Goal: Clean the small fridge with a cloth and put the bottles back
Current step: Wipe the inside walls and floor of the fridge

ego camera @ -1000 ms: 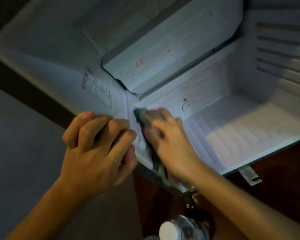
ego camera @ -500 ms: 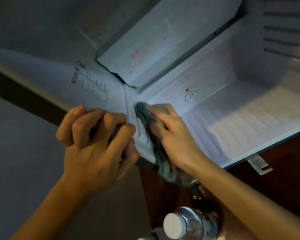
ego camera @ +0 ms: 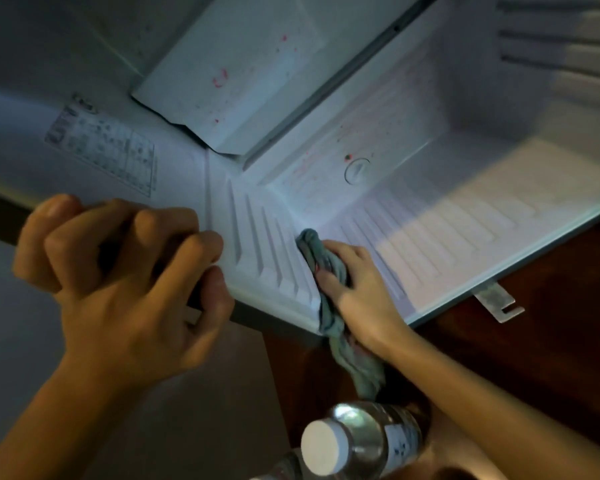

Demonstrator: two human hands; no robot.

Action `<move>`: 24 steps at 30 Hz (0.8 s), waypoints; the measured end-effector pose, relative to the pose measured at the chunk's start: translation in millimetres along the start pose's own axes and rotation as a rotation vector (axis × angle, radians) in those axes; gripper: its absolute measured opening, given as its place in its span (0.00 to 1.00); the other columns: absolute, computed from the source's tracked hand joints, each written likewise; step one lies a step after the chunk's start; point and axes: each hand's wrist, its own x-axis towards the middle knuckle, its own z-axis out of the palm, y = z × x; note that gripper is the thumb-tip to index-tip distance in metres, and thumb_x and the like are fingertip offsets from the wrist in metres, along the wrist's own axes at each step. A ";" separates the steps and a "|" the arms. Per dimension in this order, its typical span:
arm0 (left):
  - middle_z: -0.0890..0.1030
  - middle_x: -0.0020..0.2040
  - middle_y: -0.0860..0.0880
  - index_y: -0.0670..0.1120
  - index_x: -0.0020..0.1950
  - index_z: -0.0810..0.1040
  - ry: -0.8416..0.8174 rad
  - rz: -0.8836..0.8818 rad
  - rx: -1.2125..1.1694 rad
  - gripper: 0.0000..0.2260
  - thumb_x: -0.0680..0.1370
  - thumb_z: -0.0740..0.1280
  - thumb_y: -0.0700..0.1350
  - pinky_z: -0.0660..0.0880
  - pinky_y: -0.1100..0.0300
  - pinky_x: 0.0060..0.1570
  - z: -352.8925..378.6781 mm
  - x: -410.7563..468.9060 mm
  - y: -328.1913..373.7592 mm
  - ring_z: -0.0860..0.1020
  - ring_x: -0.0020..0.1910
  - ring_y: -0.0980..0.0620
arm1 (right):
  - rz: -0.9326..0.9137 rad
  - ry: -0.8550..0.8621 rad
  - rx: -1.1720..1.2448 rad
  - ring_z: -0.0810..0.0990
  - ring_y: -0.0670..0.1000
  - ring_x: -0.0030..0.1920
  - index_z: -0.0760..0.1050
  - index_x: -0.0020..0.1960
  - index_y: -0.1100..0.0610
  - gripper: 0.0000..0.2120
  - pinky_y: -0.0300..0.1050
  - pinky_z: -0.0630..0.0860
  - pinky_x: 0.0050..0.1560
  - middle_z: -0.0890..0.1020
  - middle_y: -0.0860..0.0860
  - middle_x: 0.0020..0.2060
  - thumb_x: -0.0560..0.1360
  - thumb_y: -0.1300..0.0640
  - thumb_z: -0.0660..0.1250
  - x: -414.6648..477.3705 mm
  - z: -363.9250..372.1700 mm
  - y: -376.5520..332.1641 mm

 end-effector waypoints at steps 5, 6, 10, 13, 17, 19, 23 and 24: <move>0.77 0.51 0.42 0.45 0.53 0.74 0.018 0.004 0.007 0.07 0.78 0.63 0.47 0.75 0.32 0.35 1.8 -2.0 1.4 0.78 0.33 0.32 | -0.177 0.118 0.051 0.73 0.43 0.62 0.75 0.65 0.47 0.17 0.42 0.68 0.68 0.72 0.46 0.59 0.78 0.59 0.64 -24.4 4.6 -27.1; 0.78 0.50 0.41 0.45 0.53 0.74 0.017 0.010 0.019 0.08 0.78 0.63 0.47 0.75 0.33 0.36 2.0 -3.1 1.2 0.78 0.34 0.31 | -0.248 0.129 0.015 0.72 0.44 0.63 0.76 0.65 0.48 0.18 0.44 0.68 0.67 0.72 0.46 0.59 0.77 0.60 0.64 -22.0 4.6 -34.9; 0.77 0.52 0.41 0.44 0.55 0.74 0.006 0.004 -0.014 0.09 0.78 0.63 0.47 0.75 0.34 0.40 2.2 -1.9 2.9 0.78 0.39 0.29 | -0.445 0.083 -0.083 0.72 0.48 0.61 0.71 0.67 0.54 0.18 0.39 0.70 0.62 0.72 0.50 0.63 0.78 0.60 0.66 15.1 7.4 -82.4; 0.81 0.48 0.37 0.42 0.52 0.78 0.031 0.037 0.029 0.09 0.77 0.64 0.46 0.76 0.34 0.42 -1.9 3.0 5.9 0.79 0.40 0.30 | -0.434 0.126 -0.027 0.76 0.50 0.56 0.74 0.63 0.56 0.17 0.42 0.72 0.58 0.78 0.52 0.58 0.74 0.60 0.67 60.0 17.9 -104.2; 0.77 0.51 0.44 0.45 0.51 0.76 0.101 0.051 0.075 0.07 0.77 0.65 0.47 0.75 0.35 0.46 -3.9 5.6 9.7 0.77 0.47 0.34 | -0.258 0.137 0.170 0.77 0.45 0.58 0.78 0.62 0.53 0.16 0.41 0.71 0.63 0.79 0.48 0.58 0.75 0.58 0.68 61.5 21.9 -82.7; 0.75 0.51 0.46 0.45 0.50 0.76 0.142 0.040 0.092 0.07 0.76 0.65 0.47 0.73 0.38 0.51 -2.4 5.4 10.0 0.73 0.51 0.37 | -0.158 0.083 0.228 0.74 0.43 0.62 0.77 0.65 0.49 0.18 0.45 0.69 0.68 0.77 0.45 0.60 0.75 0.56 0.68 48.8 19.4 -63.8; 0.77 0.49 0.45 0.45 0.49 0.75 0.187 0.030 0.103 0.06 0.75 0.66 0.46 0.69 0.39 0.55 -0.5 5.7 10.6 0.70 0.53 0.39 | 0.020 -0.018 0.339 0.75 0.47 0.65 0.73 0.68 0.44 0.25 0.54 0.68 0.71 0.77 0.46 0.64 0.71 0.53 0.65 14.7 7.6 -35.3; 0.77 0.49 0.45 0.45 0.49 0.75 0.189 0.023 0.106 0.06 0.75 0.66 0.46 0.71 0.39 0.54 -0.4 6.0 10.7 0.70 0.53 0.39 | 0.019 -0.026 0.321 0.74 0.46 0.65 0.71 0.70 0.43 0.26 0.53 0.68 0.71 0.76 0.47 0.65 0.71 0.52 0.65 2.3 5.6 -34.1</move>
